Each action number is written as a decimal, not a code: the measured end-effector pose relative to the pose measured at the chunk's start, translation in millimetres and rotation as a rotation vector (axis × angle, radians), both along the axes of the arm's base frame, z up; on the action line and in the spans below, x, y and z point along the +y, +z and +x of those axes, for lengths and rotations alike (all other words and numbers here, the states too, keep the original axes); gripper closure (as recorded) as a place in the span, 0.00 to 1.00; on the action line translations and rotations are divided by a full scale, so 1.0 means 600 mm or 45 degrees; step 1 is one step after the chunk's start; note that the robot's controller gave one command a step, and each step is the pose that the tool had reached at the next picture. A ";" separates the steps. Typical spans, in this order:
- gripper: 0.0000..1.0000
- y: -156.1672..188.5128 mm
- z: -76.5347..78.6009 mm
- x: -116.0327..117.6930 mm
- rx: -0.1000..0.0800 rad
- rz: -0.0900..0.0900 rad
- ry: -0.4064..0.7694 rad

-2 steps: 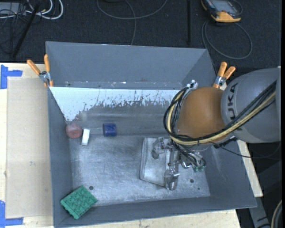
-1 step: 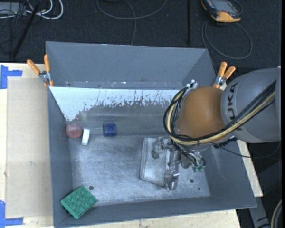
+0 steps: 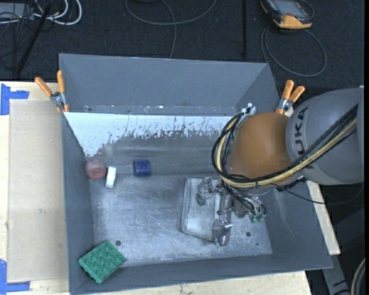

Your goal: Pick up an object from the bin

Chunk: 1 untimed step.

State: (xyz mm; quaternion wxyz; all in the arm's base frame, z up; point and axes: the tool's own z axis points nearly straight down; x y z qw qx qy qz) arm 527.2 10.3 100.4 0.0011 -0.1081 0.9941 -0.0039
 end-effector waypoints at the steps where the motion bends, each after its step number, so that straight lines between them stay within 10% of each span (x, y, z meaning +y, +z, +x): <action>1: 0.00 0.000 0.000 0.000 0.000 0.000 0.002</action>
Offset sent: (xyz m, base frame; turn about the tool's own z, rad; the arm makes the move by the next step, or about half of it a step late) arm -0.0181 0.0132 -0.0304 -0.0086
